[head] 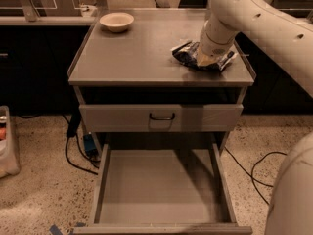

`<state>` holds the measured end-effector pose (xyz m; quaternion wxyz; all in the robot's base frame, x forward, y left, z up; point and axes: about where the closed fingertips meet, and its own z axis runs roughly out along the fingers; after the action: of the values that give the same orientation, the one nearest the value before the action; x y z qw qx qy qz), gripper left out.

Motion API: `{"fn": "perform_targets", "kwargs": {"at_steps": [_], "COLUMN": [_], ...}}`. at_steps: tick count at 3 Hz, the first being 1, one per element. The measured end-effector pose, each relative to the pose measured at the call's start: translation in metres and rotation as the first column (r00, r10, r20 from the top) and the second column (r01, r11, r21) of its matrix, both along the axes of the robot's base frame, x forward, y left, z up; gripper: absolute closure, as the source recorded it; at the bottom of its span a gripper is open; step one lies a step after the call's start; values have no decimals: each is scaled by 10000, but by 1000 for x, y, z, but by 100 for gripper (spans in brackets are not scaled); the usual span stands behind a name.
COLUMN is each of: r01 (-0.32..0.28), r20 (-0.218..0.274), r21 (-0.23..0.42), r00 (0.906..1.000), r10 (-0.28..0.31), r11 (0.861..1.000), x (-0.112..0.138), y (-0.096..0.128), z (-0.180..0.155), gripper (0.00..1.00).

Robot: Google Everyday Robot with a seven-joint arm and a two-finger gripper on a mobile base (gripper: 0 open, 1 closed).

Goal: Place blue chip bag into middle drawer

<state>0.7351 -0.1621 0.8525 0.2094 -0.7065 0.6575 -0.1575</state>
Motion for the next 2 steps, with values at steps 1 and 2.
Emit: {"fn": "perform_targets", "kwargs": {"at_steps": [1,2], "r01": [0,0], "r20": [-1,-3], "r21": [0,-5], "r00": [10000,10000], "r10": [0,0], "r11": [10000,10000], "x": [0,0], "y": [0,0], "z": [0,0], "gripper": [5,0]}}
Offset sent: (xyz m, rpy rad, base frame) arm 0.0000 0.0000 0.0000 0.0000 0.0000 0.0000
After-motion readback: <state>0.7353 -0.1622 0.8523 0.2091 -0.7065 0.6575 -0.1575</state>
